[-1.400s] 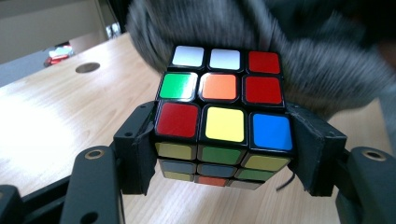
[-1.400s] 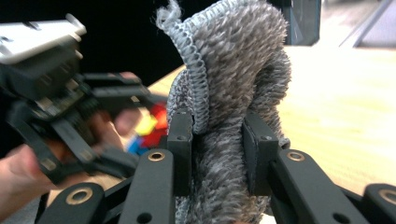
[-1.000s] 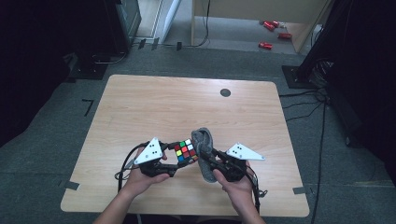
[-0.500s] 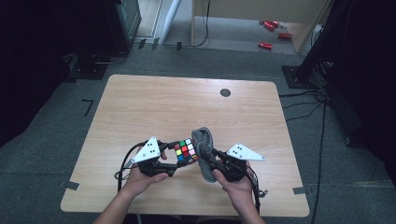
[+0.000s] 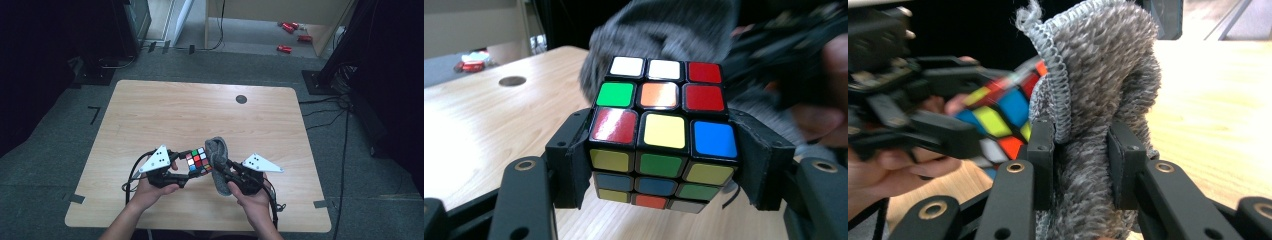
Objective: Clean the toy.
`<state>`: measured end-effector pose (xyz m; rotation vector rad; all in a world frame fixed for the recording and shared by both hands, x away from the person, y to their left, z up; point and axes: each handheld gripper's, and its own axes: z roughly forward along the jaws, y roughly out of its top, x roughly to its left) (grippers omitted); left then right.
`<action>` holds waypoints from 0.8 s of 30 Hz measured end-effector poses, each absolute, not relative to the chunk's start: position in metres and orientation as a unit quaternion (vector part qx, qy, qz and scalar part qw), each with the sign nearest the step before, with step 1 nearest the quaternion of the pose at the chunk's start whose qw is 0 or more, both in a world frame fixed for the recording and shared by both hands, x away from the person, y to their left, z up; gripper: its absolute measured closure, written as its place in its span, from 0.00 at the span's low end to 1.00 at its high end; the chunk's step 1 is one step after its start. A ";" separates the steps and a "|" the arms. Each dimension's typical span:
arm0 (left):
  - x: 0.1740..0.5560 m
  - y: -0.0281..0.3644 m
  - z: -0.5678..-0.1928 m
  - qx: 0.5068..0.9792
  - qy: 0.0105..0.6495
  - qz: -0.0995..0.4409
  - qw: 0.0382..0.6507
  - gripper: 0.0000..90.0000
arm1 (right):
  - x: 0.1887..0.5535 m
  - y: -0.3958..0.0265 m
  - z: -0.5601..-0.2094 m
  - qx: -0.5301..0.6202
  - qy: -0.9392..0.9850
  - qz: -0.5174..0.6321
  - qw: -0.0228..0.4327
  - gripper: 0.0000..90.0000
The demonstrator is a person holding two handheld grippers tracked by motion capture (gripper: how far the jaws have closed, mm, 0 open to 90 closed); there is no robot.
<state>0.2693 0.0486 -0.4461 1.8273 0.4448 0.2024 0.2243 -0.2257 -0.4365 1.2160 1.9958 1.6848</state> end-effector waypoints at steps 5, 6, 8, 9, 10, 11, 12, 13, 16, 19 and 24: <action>0.266 0.046 -0.445 0.788 0.180 0.094 0.582 0.38 | 0.224 -0.226 -0.434 0.414 0.684 0.586 0.131 0.77; 0.265 0.047 -0.443 0.784 0.175 0.091 0.588 0.38 | 0.225 -0.227 -0.436 0.418 0.682 0.586 0.127 0.77; 0.265 0.049 -0.441 0.777 0.175 0.083 0.600 0.38 | 0.228 -0.228 -0.442 0.423 0.687 0.576 0.131 0.77; 0.266 0.049 -0.441 0.776 0.178 0.083 0.600 0.38 | 0.229 -0.228 -0.445 0.426 0.689 0.572 0.130 0.77; 0.267 0.050 -0.442 0.776 0.181 0.083 0.598 0.38 | 0.229 -0.228 -0.447 0.430 0.689 0.570 0.125 0.77; 0.268 0.050 -0.443 0.778 0.184 0.083 0.595 0.38 | 0.229 -0.228 -0.447 0.431 0.690 0.568 0.122 0.77; 0.269 0.050 -0.445 0.781 0.186 0.085 0.590 0.38 | 0.229 -0.227 -0.446 0.429 0.691 0.569 0.123 0.77; 0.269 0.049 -0.447 0.785 0.187 0.088 0.584 0.38 | 0.227 -0.226 -0.444 0.425 0.691 0.571 0.124 0.77; 0.267 0.045 -0.448 0.791 0.182 0.090 0.577 0.38 | 0.224 -0.225 -0.434 0.413 0.690 0.580 0.131 0.77; 0.264 0.043 -0.445 0.789 0.174 0.092 0.583 0.38 | 0.225 -0.228 -0.434 0.412 0.686 0.585 0.132 0.77; 0.266 0.048 -0.441 0.778 0.180 0.082 0.596 0.38 | 0.229 -0.228 -0.445 0.423 0.689 0.576 0.123 0.77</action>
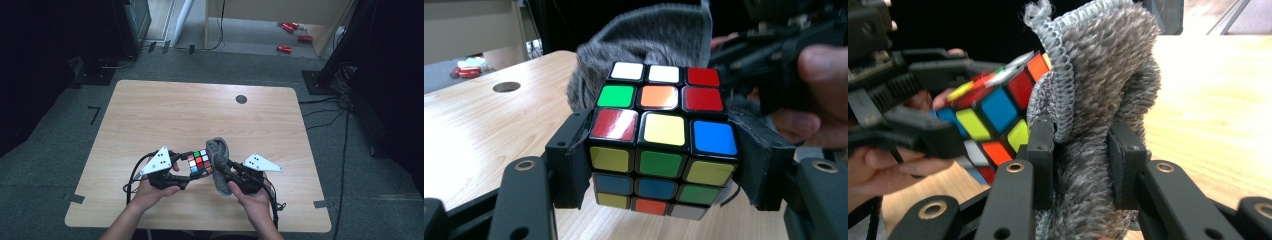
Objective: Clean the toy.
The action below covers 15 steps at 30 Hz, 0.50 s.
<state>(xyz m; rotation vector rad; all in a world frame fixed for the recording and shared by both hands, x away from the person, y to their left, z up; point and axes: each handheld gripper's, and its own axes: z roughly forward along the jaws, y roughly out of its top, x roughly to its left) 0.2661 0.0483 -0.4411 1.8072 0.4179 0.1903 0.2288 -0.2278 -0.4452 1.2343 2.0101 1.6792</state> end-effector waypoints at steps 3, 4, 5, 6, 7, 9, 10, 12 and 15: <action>0.268 0.048 -0.445 0.785 0.185 0.082 0.585 0.38 | 0.226 -0.224 -0.441 0.418 0.695 0.571 0.129 0.78; 0.268 0.047 -0.446 0.791 0.182 0.086 0.578 0.38 | 0.225 -0.224 -0.438 0.415 0.694 0.573 0.131 0.78; 0.267 0.045 -0.447 0.797 0.178 0.092 0.570 0.38 | 0.224 -0.224 -0.436 0.412 0.692 0.578 0.134 0.78; 0.266 0.042 -0.448 0.802 0.174 0.094 0.564 0.38 | 0.223 -0.225 -0.434 0.410 0.689 0.582 0.134 0.78; 0.265 0.041 -0.448 0.804 0.170 0.094 0.562 0.38 | 0.222 -0.225 -0.432 0.409 0.687 0.584 0.138 0.78; 0.263 0.039 -0.446 0.801 0.168 0.096 0.567 0.38 | 0.222 -0.226 -0.432 0.409 0.686 0.585 0.143 0.79; 0.262 0.040 -0.445 0.797 0.168 0.094 0.572 0.38 | 0.223 -0.227 -0.434 0.410 0.684 0.586 0.143 0.79; 0.263 0.044 -0.441 0.785 0.171 0.086 0.589 0.38 | 0.225 -0.228 -0.439 0.418 0.683 0.583 0.135 0.79; 0.267 0.050 -0.439 0.776 0.182 0.081 0.598 0.38 | 0.228 -0.226 -0.446 0.423 0.692 0.570 0.132 0.79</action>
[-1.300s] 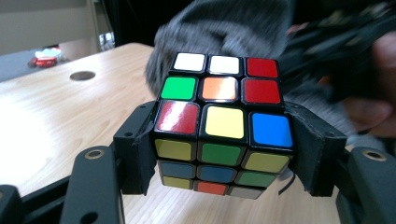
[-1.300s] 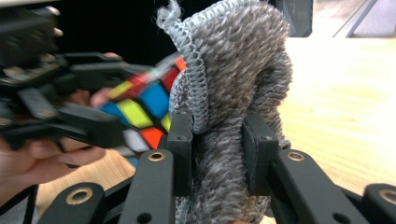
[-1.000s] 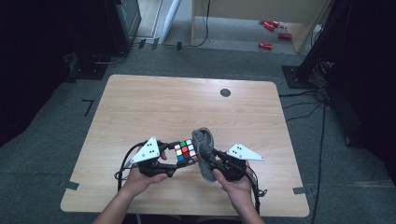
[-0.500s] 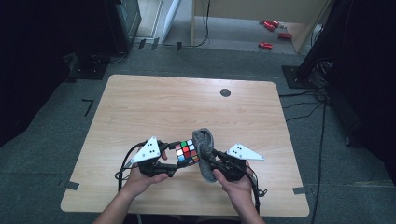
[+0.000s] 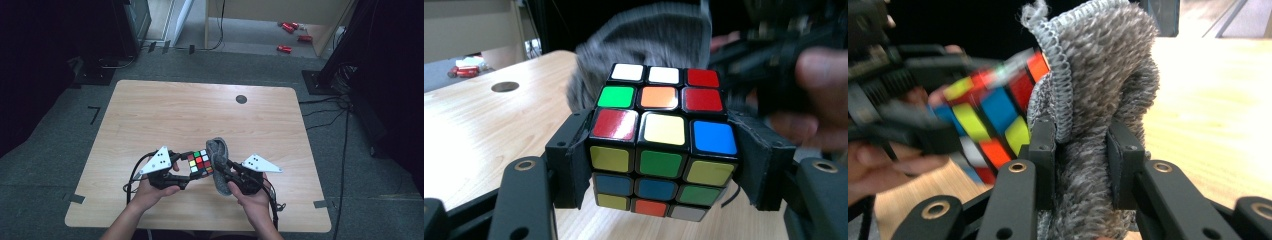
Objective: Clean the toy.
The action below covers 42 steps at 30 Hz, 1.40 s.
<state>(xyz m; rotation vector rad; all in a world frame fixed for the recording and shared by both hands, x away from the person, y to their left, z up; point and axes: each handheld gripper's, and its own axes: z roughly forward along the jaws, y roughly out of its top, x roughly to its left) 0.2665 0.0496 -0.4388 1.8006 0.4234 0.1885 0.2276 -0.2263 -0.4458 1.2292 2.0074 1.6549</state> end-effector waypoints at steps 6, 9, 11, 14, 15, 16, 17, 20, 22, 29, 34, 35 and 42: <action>0.270 0.043 -0.451 0.805 0.191 0.087 0.555 0.38 | 0.222 -0.220 -0.436 0.412 0.699 0.566 0.143 0.79; 0.266 0.038 -0.450 0.808 0.181 0.093 0.553 0.38 | 0.222 -0.224 -0.433 0.411 0.692 0.575 0.145 0.79; 0.265 0.038 -0.448 0.805 0.177 0.097 0.557 0.38 | 0.224 -0.226 -0.435 0.416 0.689 0.576 0.142 0.79; 0.264 0.038 -0.447 0.808 0.177 0.109 0.552 0.38 | 0.225 -0.226 -0.438 0.418 0.690 0.574 0.140 0.79; 0.264 0.038 -0.447 0.809 0.178 0.116 0.548 0.38 | 0.223 -0.225 -0.437 0.416 0.692 0.571 0.145 0.79; 0.263 0.036 -0.448 0.812 0.178 0.125 0.541 0.38 | 0.222 -0.224 -0.435 0.411 0.696 0.569 0.154 0.79; 0.262 0.035 -0.448 0.815 0.177 0.133 0.536 0.38 | 0.221 -0.223 -0.433 0.405 0.699 0.566 0.165 0.79; 0.257 0.026 -0.449 0.835 0.168 0.179 0.492 0.38 | 0.214 -0.217 -0.426 0.381 0.708 0.562 0.194 0.78; 0.254 0.019 -0.451 0.843 0.163 0.189 0.477 0.38 | 0.209 -0.209 -0.423 0.354 0.720 0.561 0.204 0.78; 0.246 0.009 -0.447 0.850 0.151 0.205 0.461 0.38 | 0.201 -0.184 -0.430 0.317 0.754 0.532 0.220 0.78; 0.246 0.012 -0.444 0.845 0.151 0.207 0.469 0.38 | 0.211 -0.203 -0.429 0.355 0.728 0.548 0.207 0.78; 0.246 0.013 -0.443 0.845 0.151 0.207 0.469 0.38 | 0.213 -0.207 -0.429 0.364 0.726 0.546 0.208 0.78; 0.247 0.012 -0.448 0.846 0.147 0.205 0.469 0.38 | 0.205 -0.193 -0.427 0.338 0.739 0.549 0.195 0.78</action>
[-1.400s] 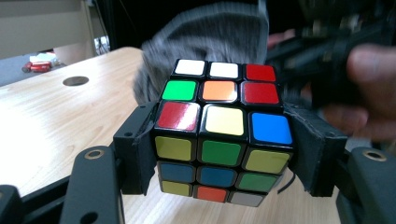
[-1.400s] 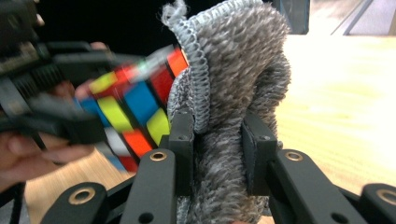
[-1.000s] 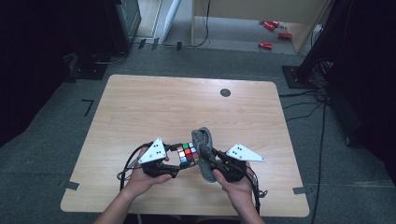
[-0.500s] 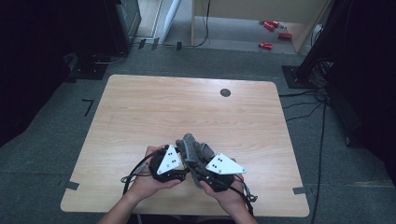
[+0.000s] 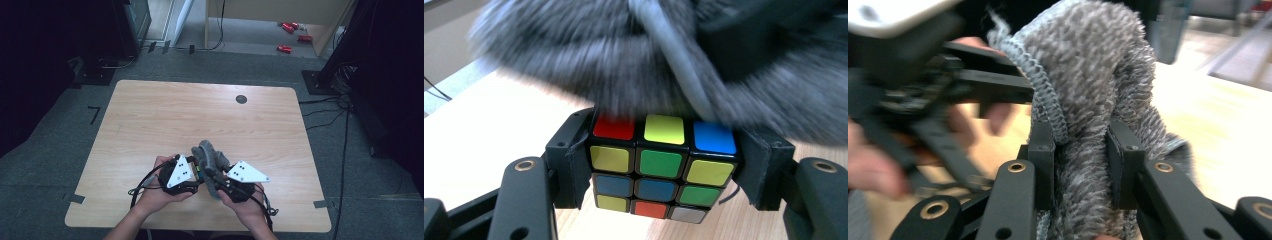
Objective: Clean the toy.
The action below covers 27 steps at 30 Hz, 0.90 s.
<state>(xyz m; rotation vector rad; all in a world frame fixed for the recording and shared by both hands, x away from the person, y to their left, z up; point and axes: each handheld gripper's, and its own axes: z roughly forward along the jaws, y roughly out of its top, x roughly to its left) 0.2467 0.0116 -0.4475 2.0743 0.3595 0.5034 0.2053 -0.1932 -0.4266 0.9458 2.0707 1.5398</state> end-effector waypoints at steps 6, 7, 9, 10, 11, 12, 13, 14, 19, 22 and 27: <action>0.248 0.017 -0.445 0.841 0.151 0.197 0.482 0.38 | 0.212 -0.203 -0.428 0.360 0.725 0.555 0.193 0.78; 0.249 0.019 -0.444 0.839 0.153 0.194 0.486 0.38 | 0.214 -0.209 -0.429 0.369 0.721 0.552 0.198 0.78; 0.251 0.022 -0.444 0.833 0.155 0.186 0.497 0.38 | 0.219 -0.219 -0.430 0.385 0.714 0.549 0.201 0.78; 0.251 0.023 -0.443 0.830 0.156 0.181 0.504 0.38 | 0.221 -0.224 -0.431 0.392 0.710 0.552 0.195 0.78; 0.252 0.024 -0.443 0.827 0.156 0.176 0.511 0.38 | 0.223 -0.227 -0.432 0.397 0.705 0.556 0.190 0.78; 0.252 0.025 -0.443 0.824 0.158 0.171 0.516 0.38 | 0.224 -0.229 -0.433 0.401 0.701 0.560 0.186 0.78; 0.252 0.027 -0.442 0.819 0.159 0.166 0.525 0.38 | 0.225 -0.230 -0.433 0.404 0.699 0.561 0.185 0.78; 0.252 0.028 -0.441 0.814 0.158 0.163 0.534 0.38 | 0.226 -0.231 -0.434 0.406 0.697 0.561 0.184 0.78; 0.254 0.039 -0.435 0.787 0.165 0.149 0.576 0.38 | 0.229 -0.228 -0.444 0.411 0.706 0.552 0.167 0.78; 0.255 0.042 -0.437 0.783 0.166 0.145 0.581 0.38 | 0.232 -0.227 -0.450 0.415 0.709 0.552 0.144 0.78; 0.255 0.038 -0.441 0.793 0.158 0.142 0.570 0.38 | 0.231 -0.232 -0.444 0.415 0.697 0.568 0.138 0.78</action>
